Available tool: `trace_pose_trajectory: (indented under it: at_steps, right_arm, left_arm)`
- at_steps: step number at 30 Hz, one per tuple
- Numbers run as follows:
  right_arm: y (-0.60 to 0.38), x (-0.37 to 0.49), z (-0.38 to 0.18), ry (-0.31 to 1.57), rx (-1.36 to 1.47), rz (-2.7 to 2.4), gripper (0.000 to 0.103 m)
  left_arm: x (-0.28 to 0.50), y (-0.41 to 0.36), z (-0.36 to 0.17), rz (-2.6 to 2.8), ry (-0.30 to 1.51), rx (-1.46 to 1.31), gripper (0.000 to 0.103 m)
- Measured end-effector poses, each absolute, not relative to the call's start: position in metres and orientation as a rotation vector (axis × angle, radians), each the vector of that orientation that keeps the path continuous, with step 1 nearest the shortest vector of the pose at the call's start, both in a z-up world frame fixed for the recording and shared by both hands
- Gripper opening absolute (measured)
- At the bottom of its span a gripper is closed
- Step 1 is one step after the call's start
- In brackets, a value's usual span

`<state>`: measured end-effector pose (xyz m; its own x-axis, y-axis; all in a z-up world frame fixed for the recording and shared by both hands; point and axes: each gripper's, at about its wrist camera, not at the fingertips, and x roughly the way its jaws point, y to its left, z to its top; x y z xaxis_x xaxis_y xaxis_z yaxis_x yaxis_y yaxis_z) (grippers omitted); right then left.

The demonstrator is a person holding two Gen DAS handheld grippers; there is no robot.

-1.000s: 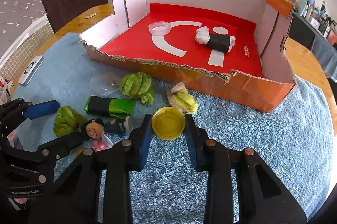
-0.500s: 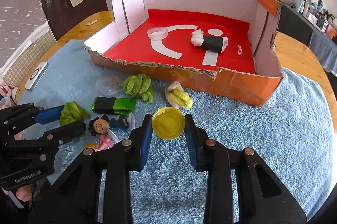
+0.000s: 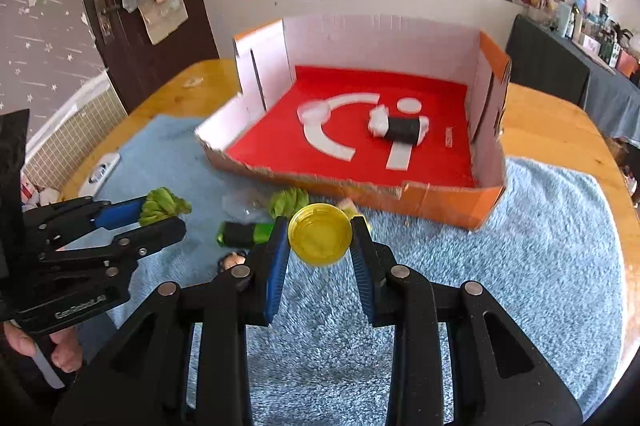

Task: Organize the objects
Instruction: 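Grasp the green yarn ball with the left tool while the right grasps the yellow lid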

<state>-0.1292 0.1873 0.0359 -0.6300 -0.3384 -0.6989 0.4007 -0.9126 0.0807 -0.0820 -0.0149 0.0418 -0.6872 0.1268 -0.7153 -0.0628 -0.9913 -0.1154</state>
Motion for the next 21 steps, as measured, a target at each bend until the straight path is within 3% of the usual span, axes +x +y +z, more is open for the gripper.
trace_pose_trajectory:
  at_steps: [21]
  right_arm:
    - [0.194, -0.161, 0.078, 0.054, 0.961, -2.554, 0.029]
  left_arm:
    - [-0.136, -0.006, 0.1, 2.836, -0.117, -1.014, 0.04]
